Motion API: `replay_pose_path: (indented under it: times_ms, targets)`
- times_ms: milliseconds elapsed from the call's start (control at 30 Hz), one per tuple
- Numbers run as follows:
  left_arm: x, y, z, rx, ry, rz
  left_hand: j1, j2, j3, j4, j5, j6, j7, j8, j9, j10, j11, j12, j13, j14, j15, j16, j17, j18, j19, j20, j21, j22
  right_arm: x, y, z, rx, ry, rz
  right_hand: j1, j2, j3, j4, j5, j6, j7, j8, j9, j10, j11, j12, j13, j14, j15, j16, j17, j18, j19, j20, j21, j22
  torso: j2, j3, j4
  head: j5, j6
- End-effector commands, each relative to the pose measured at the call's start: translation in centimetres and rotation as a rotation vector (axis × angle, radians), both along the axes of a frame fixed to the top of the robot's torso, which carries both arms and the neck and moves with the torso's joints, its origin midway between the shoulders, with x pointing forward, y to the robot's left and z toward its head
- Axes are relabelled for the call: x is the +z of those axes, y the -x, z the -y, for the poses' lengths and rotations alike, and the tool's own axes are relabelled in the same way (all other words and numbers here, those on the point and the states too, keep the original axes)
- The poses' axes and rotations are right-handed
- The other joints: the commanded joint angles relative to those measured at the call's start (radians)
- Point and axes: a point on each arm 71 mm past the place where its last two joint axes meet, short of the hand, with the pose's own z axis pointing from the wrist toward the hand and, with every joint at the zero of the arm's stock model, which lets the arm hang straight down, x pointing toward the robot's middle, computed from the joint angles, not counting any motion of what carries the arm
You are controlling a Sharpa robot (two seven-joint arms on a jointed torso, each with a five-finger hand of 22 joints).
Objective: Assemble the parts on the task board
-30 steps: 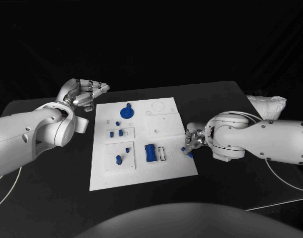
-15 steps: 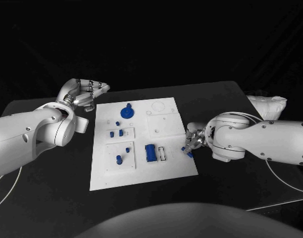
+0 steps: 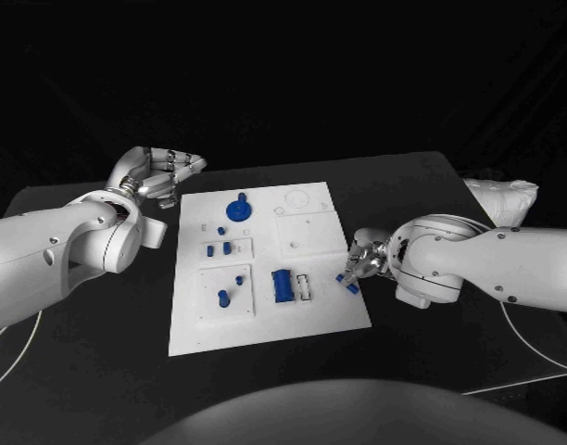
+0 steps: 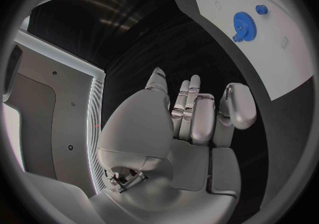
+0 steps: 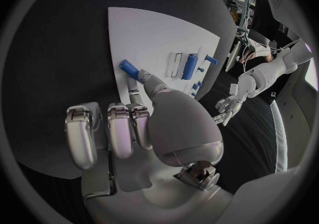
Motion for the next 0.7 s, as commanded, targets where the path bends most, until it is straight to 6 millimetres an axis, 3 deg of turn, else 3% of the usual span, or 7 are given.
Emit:
replay_pose_path:
  times_ms: [33, 533, 700]
  targets:
    - [0.1, 0.0, 0.3, -0.020, 0.004, 0.001, 0.001, 0.006, -0.006, -0.001, 0.007, -0.001, -0.004, 0.002, 0.002, -0.003, -0.001, -0.002, 0.002, -0.008, 0.000, -0.005, -0.001, 0.010, -0.007, -0.003, -0.004, 0.155, -0.3, 0.2, -0.2, -0.036, -0.051, -0.006, -0.004, -0.004, 0.003, 0.000, -0.004, 0.029, -0.021, 0.004, 0.004, 0.107, -0.004, -0.005, 0.263, 0.106, -0.008, 0.004, 0.263, -0.014, 0.105, -0.009, 0.004, 0.263, 0.000, -0.0004, -0.0012, 0.001, 0.000]
    - [0.1, 0.0, 0.3, -0.019, 0.004, 0.000, 0.001, 0.006, -0.006, -0.001, 0.007, -0.001, -0.004, 0.002, 0.002, -0.003, -0.001, -0.002, 0.002, -0.008, 0.000, -0.005, -0.001, 0.010, -0.007, -0.003, -0.004, 0.155, -0.5, -0.6, -0.2, -0.040, -0.032, 0.005, -0.011, -0.009, 0.006, 0.000, -0.016, 0.033, -0.020, -0.005, -0.004, 0.107, -0.004, -0.005, 0.263, 0.106, -0.008, 0.004, 0.263, -0.014, 0.105, -0.010, 0.004, 0.263, 0.000, -0.0005, -0.0009, -0.003, 0.000]
    - [0.1, 0.0, 0.4, -0.022, 0.005, 0.000, 0.001, 0.006, -0.006, -0.001, 0.007, -0.001, -0.004, 0.002, 0.002, -0.003, -0.001, -0.002, 0.002, -0.008, 0.000, -0.005, -0.001, 0.010, -0.007, -0.003, -0.004, 0.155, -0.6, -1.1, -0.5, -0.013, 0.021, 0.035, -0.028, -0.020, 0.002, 0.007, -0.040, 0.036, -0.018, -0.018, -0.015, 0.107, -0.003, -0.005, 0.263, 0.106, -0.008, 0.004, 0.263, -0.014, 0.105, -0.011, 0.004, 0.263, -0.001, -0.0006, -0.0008, -0.004, 0.000]
